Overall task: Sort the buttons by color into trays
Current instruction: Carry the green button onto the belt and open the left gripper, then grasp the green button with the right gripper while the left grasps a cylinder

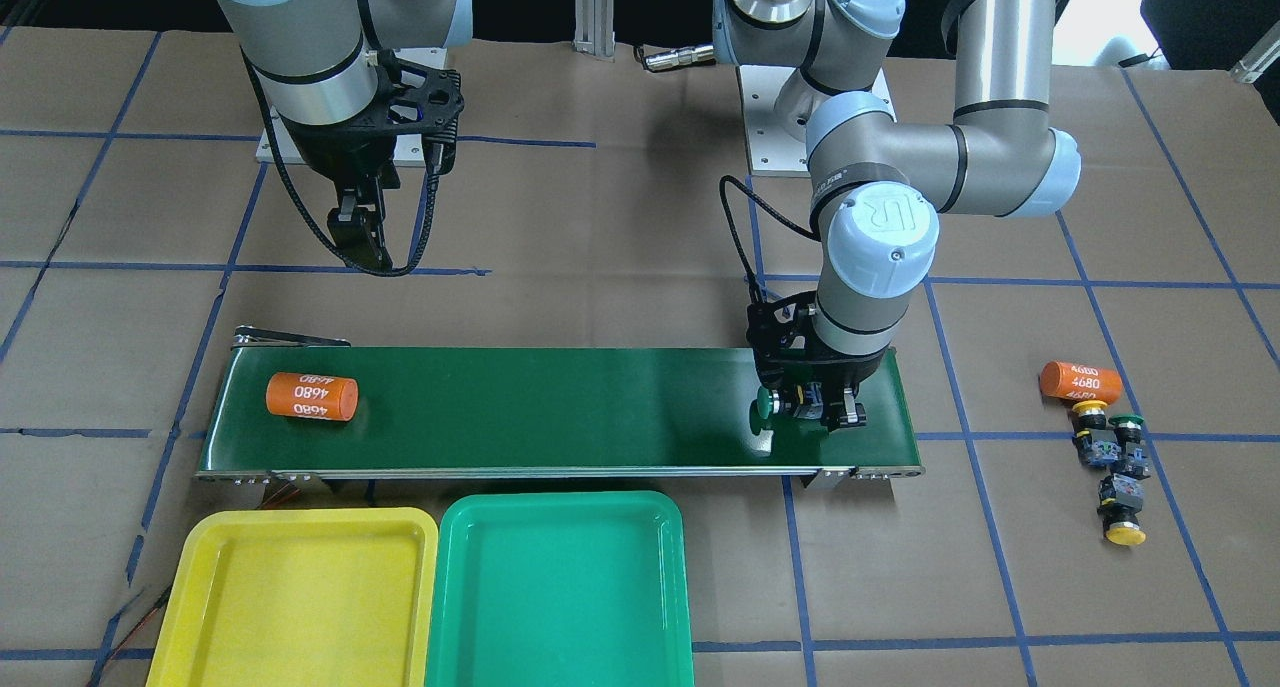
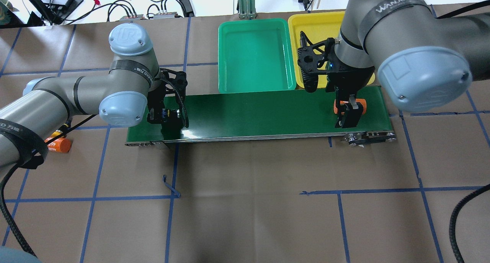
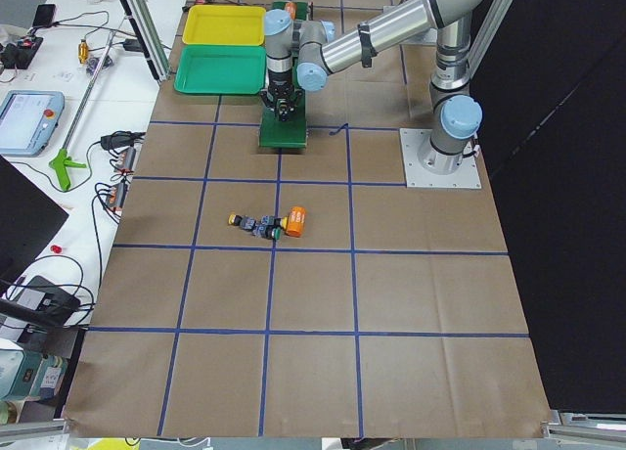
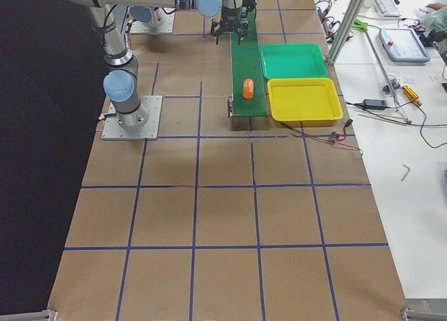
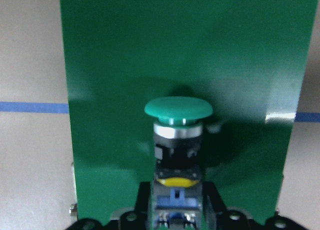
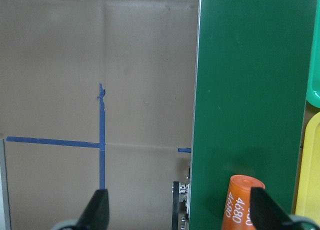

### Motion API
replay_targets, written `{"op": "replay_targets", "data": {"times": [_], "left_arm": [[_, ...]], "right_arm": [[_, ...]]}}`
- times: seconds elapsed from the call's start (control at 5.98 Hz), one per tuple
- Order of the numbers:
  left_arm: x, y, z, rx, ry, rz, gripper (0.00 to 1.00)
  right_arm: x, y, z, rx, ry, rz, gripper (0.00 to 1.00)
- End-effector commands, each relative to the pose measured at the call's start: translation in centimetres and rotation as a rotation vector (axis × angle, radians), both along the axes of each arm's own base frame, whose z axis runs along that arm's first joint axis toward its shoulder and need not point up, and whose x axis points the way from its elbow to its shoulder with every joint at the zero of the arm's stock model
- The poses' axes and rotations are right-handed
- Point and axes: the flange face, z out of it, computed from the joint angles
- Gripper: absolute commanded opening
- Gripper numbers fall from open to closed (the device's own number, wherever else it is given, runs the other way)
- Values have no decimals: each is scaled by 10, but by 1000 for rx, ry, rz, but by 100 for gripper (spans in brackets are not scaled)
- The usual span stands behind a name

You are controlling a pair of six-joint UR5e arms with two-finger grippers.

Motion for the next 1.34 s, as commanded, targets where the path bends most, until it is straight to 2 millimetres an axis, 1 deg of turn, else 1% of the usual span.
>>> {"op": "replay_targets", "data": {"times": [0.0,0.17,0.33,0.5,0.67,0.84,1.0,1.17], "left_arm": [[27,-8,8,-6,-2,25,87],[69,-12,15,-11,5,61,87],[103,-11,32,-34,-1,80,87],[137,-7,50,-66,3,139,88],[165,-8,49,-81,59,211,88],[188,-10,37,-70,57,266,92],[210,-7,25,-50,60,317,92],[245,-1,11,-15,73,269,94]], "right_arm": [[0,0,0,-1,1,-2,100],[0,0,-1,1,2,-3,100],[0,0,-2,2,0,-7,100],[1,-3,-6,9,0,-5,100],[7,-4,-5,-13,-23,3,100],[15,-9,-15,-17,-69,-19,100],[19,-14,-29,-17,-68,-26,100],[37,-18,-40,-30,-69,-9,100]]}}
